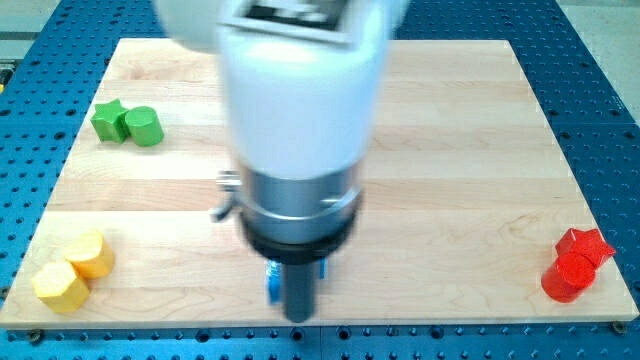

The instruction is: Move the triangle towards the center of the board

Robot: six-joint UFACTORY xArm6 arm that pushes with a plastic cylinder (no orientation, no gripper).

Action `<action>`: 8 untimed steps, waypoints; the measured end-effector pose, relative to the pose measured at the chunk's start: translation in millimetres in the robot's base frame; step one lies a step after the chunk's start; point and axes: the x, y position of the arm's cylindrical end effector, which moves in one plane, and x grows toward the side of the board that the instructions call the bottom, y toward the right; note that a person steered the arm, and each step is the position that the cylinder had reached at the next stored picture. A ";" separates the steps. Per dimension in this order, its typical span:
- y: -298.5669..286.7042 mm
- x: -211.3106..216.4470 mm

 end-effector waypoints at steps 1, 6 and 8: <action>-29.7 0.0; -15.9 -29.4; 42.7 -117.9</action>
